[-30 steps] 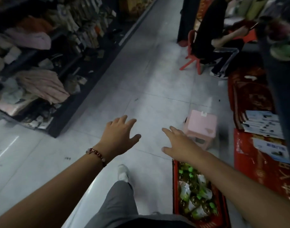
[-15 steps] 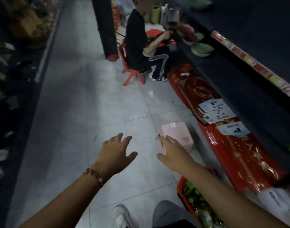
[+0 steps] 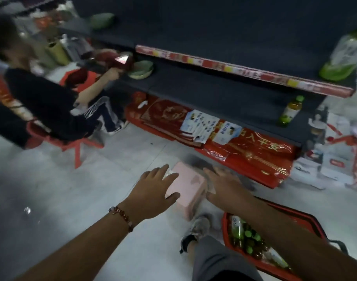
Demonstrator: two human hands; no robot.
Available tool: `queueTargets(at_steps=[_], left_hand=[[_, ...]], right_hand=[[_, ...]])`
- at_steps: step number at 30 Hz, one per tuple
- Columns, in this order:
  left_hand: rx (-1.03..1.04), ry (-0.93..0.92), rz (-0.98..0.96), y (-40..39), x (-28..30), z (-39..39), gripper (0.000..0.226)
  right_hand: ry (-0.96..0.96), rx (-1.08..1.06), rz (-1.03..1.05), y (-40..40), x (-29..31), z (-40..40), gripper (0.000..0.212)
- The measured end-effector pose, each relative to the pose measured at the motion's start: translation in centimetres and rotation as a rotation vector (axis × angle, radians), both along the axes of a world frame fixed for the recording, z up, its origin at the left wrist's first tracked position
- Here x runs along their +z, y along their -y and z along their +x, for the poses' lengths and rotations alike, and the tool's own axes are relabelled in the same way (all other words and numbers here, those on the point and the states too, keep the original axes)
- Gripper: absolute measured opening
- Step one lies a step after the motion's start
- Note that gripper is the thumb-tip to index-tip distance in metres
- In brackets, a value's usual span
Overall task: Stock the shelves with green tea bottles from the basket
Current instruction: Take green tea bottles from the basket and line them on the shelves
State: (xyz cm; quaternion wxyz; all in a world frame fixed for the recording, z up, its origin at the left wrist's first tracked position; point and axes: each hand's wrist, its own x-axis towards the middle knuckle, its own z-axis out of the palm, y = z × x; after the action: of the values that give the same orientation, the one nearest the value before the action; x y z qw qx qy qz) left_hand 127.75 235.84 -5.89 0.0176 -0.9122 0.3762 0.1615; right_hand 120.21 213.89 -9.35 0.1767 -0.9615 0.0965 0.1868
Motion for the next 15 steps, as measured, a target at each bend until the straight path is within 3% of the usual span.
queueTargets(at_steps=[3,7,15], left_hand=[[-0.189,0.011,0.072,7.3,-1.2,7.3,0.067],[-0.445,0.034,0.153,17.9,-3.3,13.2,0.075],[-0.969,-0.071,0.247,33.9,-6.9,12.4,0.074]], right_hand=[[0.033,-0.173,0.003,5.9,-2.1,2.9,0.078],[-0.007,-0.449,0.070,12.8,-4.6,4.3,0.080],[-0.141,-0.960,0.132,15.8,-6.2,-2.4,0.078]])
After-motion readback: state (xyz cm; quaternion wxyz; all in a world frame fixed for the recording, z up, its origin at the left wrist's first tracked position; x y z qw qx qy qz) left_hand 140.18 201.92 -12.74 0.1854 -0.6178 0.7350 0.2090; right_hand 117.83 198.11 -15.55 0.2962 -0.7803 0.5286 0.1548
